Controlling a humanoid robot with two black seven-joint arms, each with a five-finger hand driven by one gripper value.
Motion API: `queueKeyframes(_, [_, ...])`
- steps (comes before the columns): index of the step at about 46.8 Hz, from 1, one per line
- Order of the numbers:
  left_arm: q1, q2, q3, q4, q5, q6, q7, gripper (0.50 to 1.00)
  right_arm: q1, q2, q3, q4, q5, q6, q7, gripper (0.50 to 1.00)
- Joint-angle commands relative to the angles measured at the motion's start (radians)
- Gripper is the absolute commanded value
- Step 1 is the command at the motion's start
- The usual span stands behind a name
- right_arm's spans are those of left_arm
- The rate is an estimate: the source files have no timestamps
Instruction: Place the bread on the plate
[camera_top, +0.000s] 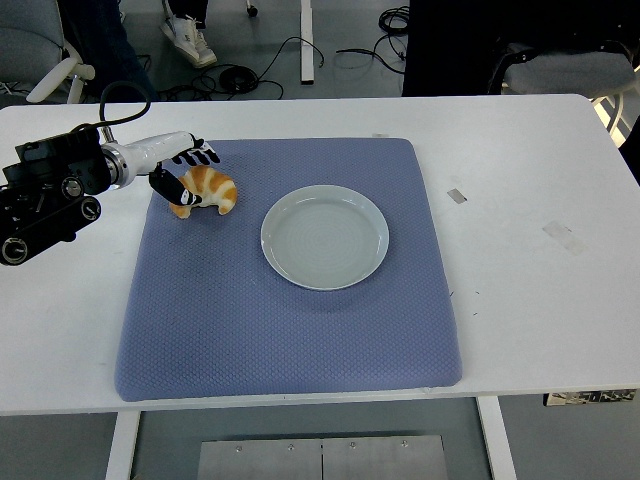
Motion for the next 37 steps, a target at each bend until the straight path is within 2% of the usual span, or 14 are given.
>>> queueKeyframes(1, [0.006, -0.003, 0.0, 0.0, 0.0, 0.002, 0.0, 0.798, 0.0, 0.0, 0.001, 0.0, -0.001, 0.0, 0.0, 1.0])
queueKeyframes(11, [0.006, -0.003, 0.015, 0.0, 0.0, 0.006, -0.003, 0.752, 0.0, 0.0, 0.001, 0.0, 0.001, 0.0, 0.0, 1.0])
queueKeyframes(24, [0.006, -0.003, 0.02, 0.0, -0.005, 0.013, -0.02, 0.63, 0.0, 0.0, 0.001, 0.0, 0.001, 0.0, 0.0, 1.0])
queueKeyframes(33, [0.003, -0.003, 0.018, 0.0, -0.017, 0.012, -0.025, 0.618, 0.0, 0.0, 0.001, 0.0, 0.001, 0.0, 0.0, 1.0])
queueKeyframes(37, [0.004, -0.002, 0.018, 0.0, -0.02, 0.01, -0.028, 0.539, 0.0, 0.0, 0.001, 0.0, 0.0, 0.0, 0.0, 1.0])
